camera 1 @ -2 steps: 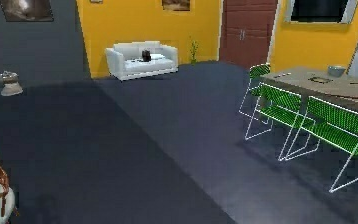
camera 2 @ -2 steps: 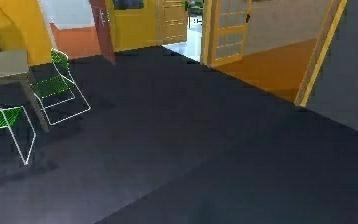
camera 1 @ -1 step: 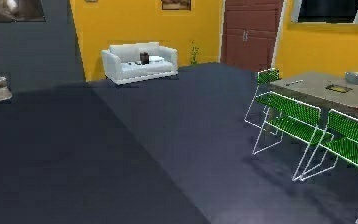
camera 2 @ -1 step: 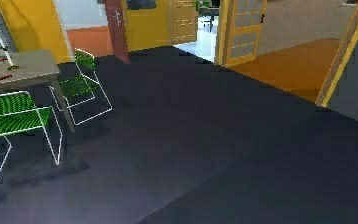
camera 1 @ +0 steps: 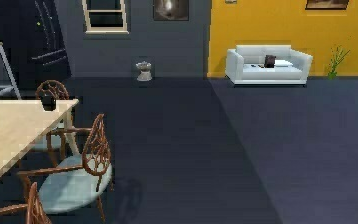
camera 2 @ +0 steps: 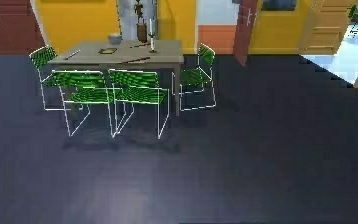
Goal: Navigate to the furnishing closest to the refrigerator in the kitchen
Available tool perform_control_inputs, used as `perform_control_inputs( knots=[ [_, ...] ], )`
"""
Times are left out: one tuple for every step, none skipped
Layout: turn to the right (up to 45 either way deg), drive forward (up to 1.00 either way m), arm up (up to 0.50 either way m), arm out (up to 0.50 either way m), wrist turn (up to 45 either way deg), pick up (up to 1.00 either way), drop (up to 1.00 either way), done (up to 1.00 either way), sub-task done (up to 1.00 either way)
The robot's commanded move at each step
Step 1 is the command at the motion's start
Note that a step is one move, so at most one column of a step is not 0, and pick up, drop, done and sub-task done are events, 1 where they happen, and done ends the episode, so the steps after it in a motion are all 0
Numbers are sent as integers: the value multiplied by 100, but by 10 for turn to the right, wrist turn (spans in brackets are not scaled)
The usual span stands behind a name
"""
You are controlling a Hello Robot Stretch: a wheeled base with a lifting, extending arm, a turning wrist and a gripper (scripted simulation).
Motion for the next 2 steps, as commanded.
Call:
perform_control_inputs(
  knots=[
    [0,100,0,0,0,0,0,0,0],
    [0,65,0,0,0,0,0,0,0]
  ],
)
